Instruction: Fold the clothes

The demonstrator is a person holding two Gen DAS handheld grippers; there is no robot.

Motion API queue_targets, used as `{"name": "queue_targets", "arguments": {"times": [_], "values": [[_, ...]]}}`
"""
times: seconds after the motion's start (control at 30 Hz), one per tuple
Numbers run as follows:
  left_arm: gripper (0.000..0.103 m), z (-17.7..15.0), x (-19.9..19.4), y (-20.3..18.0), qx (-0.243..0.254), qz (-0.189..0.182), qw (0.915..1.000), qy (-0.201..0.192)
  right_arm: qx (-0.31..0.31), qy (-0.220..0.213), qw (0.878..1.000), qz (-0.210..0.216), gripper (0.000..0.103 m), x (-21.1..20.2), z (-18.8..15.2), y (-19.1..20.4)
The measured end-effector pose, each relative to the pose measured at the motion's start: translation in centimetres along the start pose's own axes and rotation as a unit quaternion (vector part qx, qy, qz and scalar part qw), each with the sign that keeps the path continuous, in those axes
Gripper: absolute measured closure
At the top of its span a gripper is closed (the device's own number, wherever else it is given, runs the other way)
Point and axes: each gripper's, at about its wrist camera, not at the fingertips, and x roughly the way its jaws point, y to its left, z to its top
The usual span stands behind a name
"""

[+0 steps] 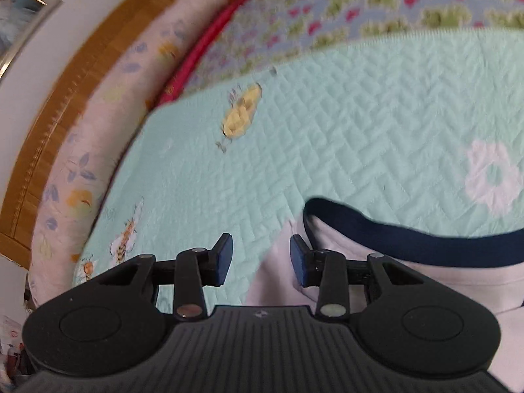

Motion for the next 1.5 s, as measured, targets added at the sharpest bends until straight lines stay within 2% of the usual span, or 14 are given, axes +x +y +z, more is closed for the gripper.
{"name": "queue_targets", "arguments": {"times": [0.13, 0.2, 0.27, 0.4, 0.6, 0.67, 0.8, 1.0, 1.07, 1.17, 1.2, 1.33, 1.43, 1.5], "values": [[0.062, -0.2, -0.2, 0.5, 0.004, -0.004, 1.0000, -0.002, 0.008, 0.020, 1.000, -0.010, 0.063, 0.7, -0.2, -0.4], [0.062, -0.3, -0.2, 0.5, 0.007, -0.003, 1.0000, -0.002, 0.005, 0.029, 1.000, -0.004, 0.069, 0.9, -0.4, -0.3], [0.061, -0.3, -0.3, 0.5, 0.010, -0.001, 1.0000, -0.003, -0.007, 0.041, 0.999, -0.012, 0.092, 1.3, -0.5, 0.2], [0.061, -0.7, -0.3, 0.4, 0.018, 0.010, 0.9998, -0.008, -0.033, 0.049, 0.998, -0.026, 0.103, 1.8, -0.4, 1.2], [0.060, -1.6, -0.4, 0.0, 0.052, 0.047, 0.9971, -0.028, -0.065, 0.010, 0.997, -0.046, 0.103, 2.6, 1.6, 2.5], [0.059, -2.0, -0.3, -0.3, 0.066, 0.059, 0.9954, -0.036, -0.067, 0.017, 0.997, -0.037, 0.103, 3.1, 1.8, 2.5], [0.055, -2.6, -0.3, -1.1, 0.094, 0.084, 0.9908, -0.048, -0.073, 0.022, 0.996, -0.053, 0.103, 4.2, 1.4, 1.7], [0.053, -2.7, -0.2, -1.1, 0.097, 0.093, 0.9896, -0.051, -0.074, 0.008, 0.996, -0.051, 0.103, 4.5, 0.9, 1.0], [0.052, -2.7, -0.1, -1.1, 0.100, 0.095, 0.9891, -0.051, -0.066, -0.021, 0.997, -0.047, 0.099, 3.4, 1.1, 1.3], [0.051, -2.7, -0.1, -1.1, 0.099, 0.095, 0.9893, -0.050, -0.050, -0.071, 0.996, -0.034, 0.099, 1.1, 1.3, 1.9], [0.051, -2.7, -0.1, -1.1, 0.098, 0.095, 0.9893, -0.050, -0.046, -0.074, 0.996, -0.021, 0.099, 0.3, 1.0, 2.2], [0.050, -2.7, 0.0, -1.1, 0.096, 0.095, 0.9896, -0.050, -0.039, -0.041, 0.998, 0.023, 0.099, -1.3, -1.1, 3.0], [0.050, -2.8, 0.0, -1.1, 0.097, 0.096, 0.9893, -0.052, -0.030, -0.017, 0.999, 0.019, 0.099, -0.8, -2.8, 2.4], [0.048, -2.8, 0.0, -1.2, 0.099, 0.098, 0.9889, -0.052, -0.018, -0.013, 1.000, -0.009, 0.099, 0.3, -3.3, 1.2]]}}
